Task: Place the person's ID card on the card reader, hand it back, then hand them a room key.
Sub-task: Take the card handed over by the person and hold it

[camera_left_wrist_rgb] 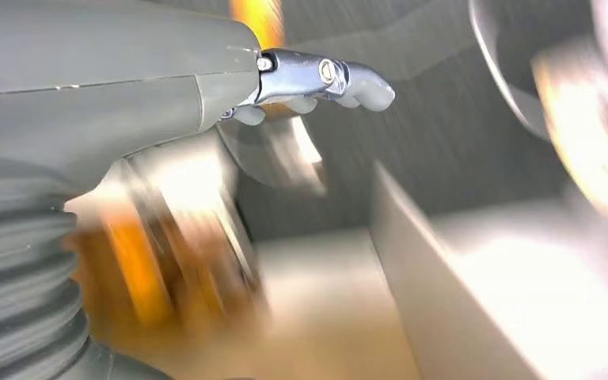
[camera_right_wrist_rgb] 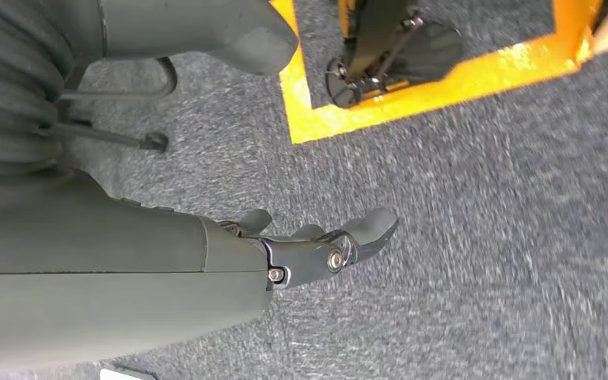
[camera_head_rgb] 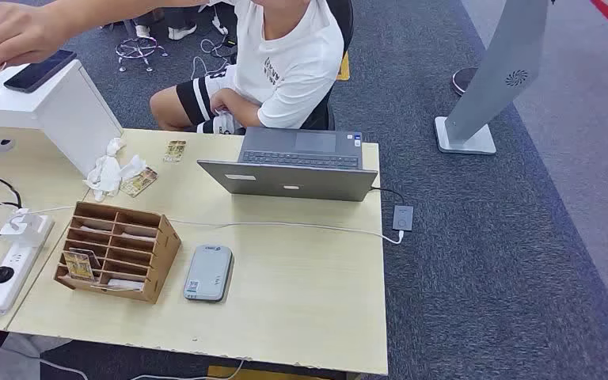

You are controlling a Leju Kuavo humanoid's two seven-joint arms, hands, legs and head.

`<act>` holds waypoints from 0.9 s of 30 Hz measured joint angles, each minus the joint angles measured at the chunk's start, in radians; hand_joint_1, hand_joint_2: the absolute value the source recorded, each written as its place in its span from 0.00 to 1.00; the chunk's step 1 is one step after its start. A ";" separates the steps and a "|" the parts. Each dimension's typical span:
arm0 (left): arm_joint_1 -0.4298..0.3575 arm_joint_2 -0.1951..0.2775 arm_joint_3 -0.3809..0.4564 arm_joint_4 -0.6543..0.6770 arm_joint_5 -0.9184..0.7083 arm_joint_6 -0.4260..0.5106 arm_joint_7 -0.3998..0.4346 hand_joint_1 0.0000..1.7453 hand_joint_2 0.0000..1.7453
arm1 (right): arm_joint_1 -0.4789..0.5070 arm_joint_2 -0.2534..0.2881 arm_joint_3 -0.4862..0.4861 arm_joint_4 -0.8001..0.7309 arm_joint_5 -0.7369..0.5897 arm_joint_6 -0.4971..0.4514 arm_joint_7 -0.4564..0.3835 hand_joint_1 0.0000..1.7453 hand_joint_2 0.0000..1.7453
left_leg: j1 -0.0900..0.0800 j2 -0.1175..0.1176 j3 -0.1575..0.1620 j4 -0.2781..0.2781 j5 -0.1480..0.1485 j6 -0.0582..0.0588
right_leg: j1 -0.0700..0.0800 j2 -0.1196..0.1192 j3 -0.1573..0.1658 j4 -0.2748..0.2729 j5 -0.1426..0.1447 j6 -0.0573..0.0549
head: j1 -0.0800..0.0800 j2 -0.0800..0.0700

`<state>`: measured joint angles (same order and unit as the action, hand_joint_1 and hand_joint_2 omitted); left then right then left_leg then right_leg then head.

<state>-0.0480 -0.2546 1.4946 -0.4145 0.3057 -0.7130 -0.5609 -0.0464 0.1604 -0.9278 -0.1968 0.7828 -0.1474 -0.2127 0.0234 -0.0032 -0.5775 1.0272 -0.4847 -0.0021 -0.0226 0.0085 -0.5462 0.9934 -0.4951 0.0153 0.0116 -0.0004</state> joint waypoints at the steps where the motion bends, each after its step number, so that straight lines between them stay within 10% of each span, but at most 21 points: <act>1: 0.004 0.003 0.003 -0.065 0.064 -0.014 0.072 0.00 1.00 | 0.000 -0.001 -0.001 0.000 -0.001 0.001 0.001 0.00 1.00 | 0.001 0.000 0.000 0.000 -0.001 -0.001 | 0.001 0.000 0.000 0.000 0.000 -0.001 | 0.001 0.000; 5: 0.027 0.023 0.023 -0.440 0.519 0.045 0.529 0.00 1.00 | 0.002 -0.005 -0.006 0.000 0.002 0.002 0.013 0.00 1.00 | 0.003 0.001 0.001 0.000 -0.001 -0.003 | 0.003 0.001 0.000 0.000 -0.001 -0.003 | -0.002 0.000; 7: 0.037 0.028 0.031 -0.561 0.602 0.052 0.595 0.00 1.00 | 0.001 -0.006 -0.011 0.000 0.006 0.002 0.015 0.00 1.00 | 0.003 0.000 0.001 0.000 -0.001 -0.004 | 0.003 -0.001 0.000 0.000 -0.002 -0.003 | -0.004 0.000; 13: 0.043 0.016 0.044 -0.694 0.381 0.021 0.370 0.00 1.00 | 0.001 -0.004 -0.021 0.001 0.008 -0.023 0.033 0.00 1.00 | 0.003 -0.002 0.000 0.000 -0.001 -0.003 | 0.003 -0.002 0.001 0.000 -0.002 -0.003 | 0.000 0.000; 19: 0.056 -0.034 0.023 -1.088 0.444 0.348 0.533 0.00 1.00 | -0.003 -0.003 -0.030 0.002 0.008 -0.036 0.071 0.00 1.00 | 0.004 0.001 0.002 0.000 -0.002 -0.005 | 0.003 0.001 0.002 0.000 -0.002 -0.004 | -0.001 0.000; 23: 0.288 -0.057 -0.191 -1.344 0.524 0.647 0.173 0.00 1.00 | 0.000 0.003 -0.042 0.002 0.006 -0.055 0.058 0.00 1.00 | 0.003 0.018 0.012 0.001 -0.009 -0.005 | 0.002 0.018 -0.001 -0.001 -0.004 -0.003 | -0.005 0.000; 27: 0.325 -0.068 -0.418 -1.469 0.244 0.448 0.076 0.00 1.00 | -0.003 0.011 -0.046 0.004 0.013 -0.032 0.069 0.00 1.00 | 0.001 -0.010 0.006 0.001 -0.006 -0.003 | 0.001 -0.009 0.004 0.000 -0.009 -0.002 | -0.004 0.000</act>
<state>0.2772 -0.3227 1.0763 -1.8834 0.5498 -0.2652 -0.4848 -0.0490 0.1712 -0.9739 -0.1924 0.7958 -0.1792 -0.1440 0.0247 -0.0127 -0.5711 1.0279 -0.4903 -0.0052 -0.0219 -0.0006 -0.5417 0.9932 -0.5041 0.0133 0.0074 -0.0003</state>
